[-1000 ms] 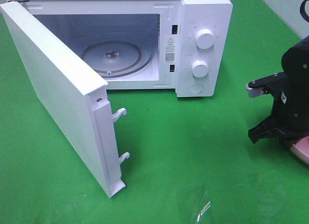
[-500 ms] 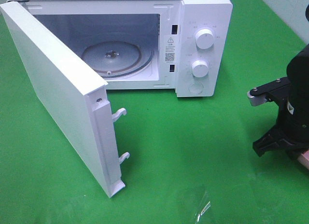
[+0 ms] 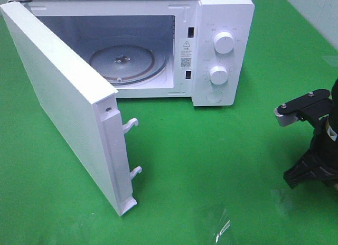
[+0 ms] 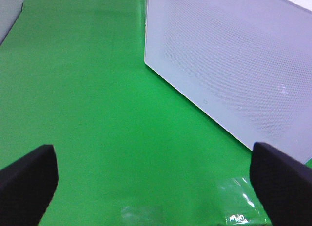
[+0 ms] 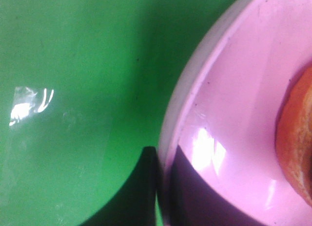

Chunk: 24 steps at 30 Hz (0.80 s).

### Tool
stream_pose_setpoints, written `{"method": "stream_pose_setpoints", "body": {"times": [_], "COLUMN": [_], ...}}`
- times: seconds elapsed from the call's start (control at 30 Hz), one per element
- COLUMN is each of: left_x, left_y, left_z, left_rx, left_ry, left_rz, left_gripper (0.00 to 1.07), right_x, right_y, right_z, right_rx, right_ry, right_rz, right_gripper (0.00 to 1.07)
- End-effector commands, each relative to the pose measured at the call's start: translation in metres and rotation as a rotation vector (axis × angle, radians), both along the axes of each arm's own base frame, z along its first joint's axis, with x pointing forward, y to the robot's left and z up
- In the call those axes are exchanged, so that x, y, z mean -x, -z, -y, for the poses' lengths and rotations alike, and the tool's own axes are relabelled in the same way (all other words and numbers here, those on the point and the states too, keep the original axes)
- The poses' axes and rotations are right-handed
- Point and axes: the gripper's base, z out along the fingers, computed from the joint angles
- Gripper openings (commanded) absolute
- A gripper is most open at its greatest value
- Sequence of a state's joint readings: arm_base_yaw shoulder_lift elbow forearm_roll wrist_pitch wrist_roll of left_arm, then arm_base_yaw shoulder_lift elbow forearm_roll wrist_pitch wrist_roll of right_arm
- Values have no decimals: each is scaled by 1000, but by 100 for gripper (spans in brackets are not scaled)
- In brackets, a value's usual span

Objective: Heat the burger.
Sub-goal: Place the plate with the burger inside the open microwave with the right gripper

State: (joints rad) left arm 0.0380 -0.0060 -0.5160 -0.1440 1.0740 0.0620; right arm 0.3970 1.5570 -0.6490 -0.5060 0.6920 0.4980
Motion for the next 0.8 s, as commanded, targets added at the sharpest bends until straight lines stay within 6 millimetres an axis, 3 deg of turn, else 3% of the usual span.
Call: {"method": "stream_pose_setpoints", "body": {"times": [0.03, 0.8], "left_x": [2, 2], "left_y": [0, 0], "left_z": [1, 1], "left_rx": [10, 10], "left_ry": [-1, -1], "left_rz": [18, 18], "left_gripper": [101, 101], "right_x": [6, 55], "right_y": [-5, -24], "right_z": [2, -23], "right_rx": [48, 58], "right_ry": [-21, -177], "right_rz": [3, 47], "right_gripper": [0, 0]}}
